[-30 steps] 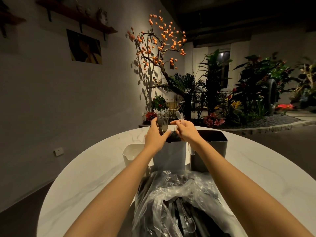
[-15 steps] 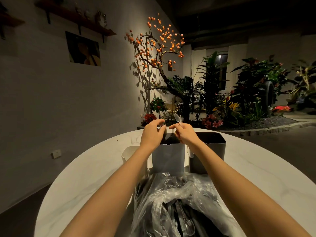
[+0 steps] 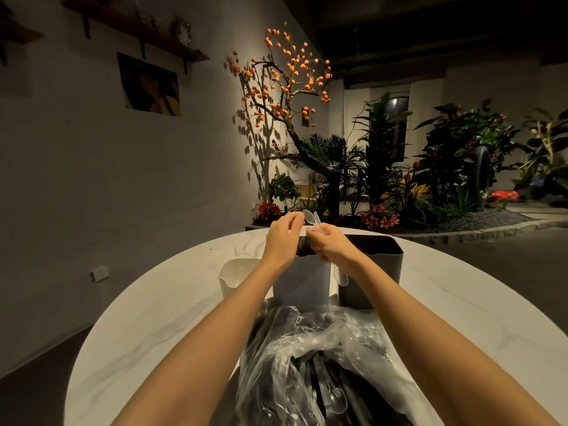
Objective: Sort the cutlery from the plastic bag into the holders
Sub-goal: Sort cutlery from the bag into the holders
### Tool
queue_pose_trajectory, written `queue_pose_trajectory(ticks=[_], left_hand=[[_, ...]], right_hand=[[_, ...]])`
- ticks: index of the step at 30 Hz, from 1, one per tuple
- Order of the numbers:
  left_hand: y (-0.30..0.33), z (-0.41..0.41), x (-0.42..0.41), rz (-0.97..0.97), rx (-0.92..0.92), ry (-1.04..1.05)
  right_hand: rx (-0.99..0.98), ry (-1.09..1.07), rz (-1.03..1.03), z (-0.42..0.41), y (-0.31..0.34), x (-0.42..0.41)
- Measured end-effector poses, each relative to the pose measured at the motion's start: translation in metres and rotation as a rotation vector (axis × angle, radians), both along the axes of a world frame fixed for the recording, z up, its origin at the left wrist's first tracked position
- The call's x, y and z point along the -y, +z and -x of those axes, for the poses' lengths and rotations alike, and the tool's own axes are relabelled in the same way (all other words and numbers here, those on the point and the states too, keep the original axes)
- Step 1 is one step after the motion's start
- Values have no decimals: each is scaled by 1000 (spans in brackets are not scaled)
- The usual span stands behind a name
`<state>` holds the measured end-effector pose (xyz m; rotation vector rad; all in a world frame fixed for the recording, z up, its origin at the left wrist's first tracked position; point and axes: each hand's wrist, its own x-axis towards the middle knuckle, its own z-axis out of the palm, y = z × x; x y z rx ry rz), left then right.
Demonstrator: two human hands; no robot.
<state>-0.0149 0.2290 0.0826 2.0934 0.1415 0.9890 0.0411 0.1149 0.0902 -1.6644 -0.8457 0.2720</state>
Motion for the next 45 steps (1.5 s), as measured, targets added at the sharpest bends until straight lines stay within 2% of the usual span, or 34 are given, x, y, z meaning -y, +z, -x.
queue_pose_trajectory(ticks=[5,9,12,18,21,26,29,32,36,40,45], left_hand=[[8,13,4,208,7,-124],[6,21,-1,322,95,-58],[2,23,-8,397,86,13],[1,35,-2,550,154,-65],[1,40,-1,561,164,-74],[-2,46,1,496,126,44],[-1,47,4,534,77,3],[-1,47,7,534,-29,-39],[-3,46,11,427,-93,-88],[-5,50,18,514,-182,-158],[-15,54,28,581,-326,-261]], right_hand=[[24,170,7,13,-1,6],[63,133,38,22,-1,9],[49,52,54,27,-2,13],[66,-26,142,35,-5,9],[109,-60,138,38,-7,9],[130,-75,46,45,-8,15],[113,-55,55,46,-7,13],[14,-9,-21,44,-7,12],[-183,51,-199,42,-6,11],[-349,-51,-342,36,-4,6],[-714,-100,-698,40,5,6]])
